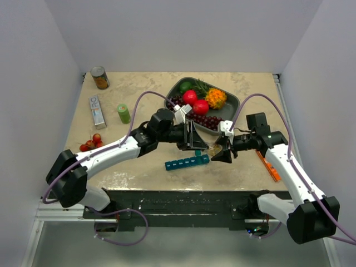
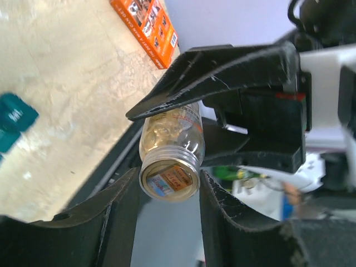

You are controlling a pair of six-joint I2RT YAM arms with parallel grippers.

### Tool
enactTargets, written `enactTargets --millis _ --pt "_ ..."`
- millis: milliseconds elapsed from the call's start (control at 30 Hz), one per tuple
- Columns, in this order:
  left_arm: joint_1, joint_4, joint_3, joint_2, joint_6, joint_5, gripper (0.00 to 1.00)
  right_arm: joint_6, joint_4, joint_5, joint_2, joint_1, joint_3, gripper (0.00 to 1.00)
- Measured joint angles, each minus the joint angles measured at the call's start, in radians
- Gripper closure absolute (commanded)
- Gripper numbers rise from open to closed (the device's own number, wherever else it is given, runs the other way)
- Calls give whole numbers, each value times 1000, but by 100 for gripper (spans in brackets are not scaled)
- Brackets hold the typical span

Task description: Sort the pills into containers

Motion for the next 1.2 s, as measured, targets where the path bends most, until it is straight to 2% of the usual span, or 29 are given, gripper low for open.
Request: enactTargets --millis 33,67,167,300,433,533,767,867,967,1067,1200 --pt "1 -13 3 0 -48 -6 78 3 2 1 -3 0 0 92" --pt "1 -25 8 0 -84 -10 56 5 2 1 -6 0 0 92" --pt "1 -35 12 0 -146 -13 16 10 3 1 -11 0 0 92" --pt "9 64 7 -1 -175 45 1 10 8 -4 -12 3 -1 92" --pt "49 185 -56 -20 -149 127 1 10 13 -6 -14 8 -2 92" --pt "76 177 -76 -68 -31 177 1 10 14 -5 -14 8 -2 92" --pt "89 -101 -61 -163 455 192 1 10 14 -5 -14 8 -2 92" --pt "89 -144 -87 -197 618 179 1 8 14 -5 -14 8 -2 92" --pt "89 -71 -184 -291 770 173 1 2 11 -6 -14 8 -2 92" --pt "86 74 -291 -386 922 182 1 -10 2 -8 -13 8 -2 91" --pt "77 258 -319 -359 1061 210 1 -26 -9 -11 -13 8 -2 91"
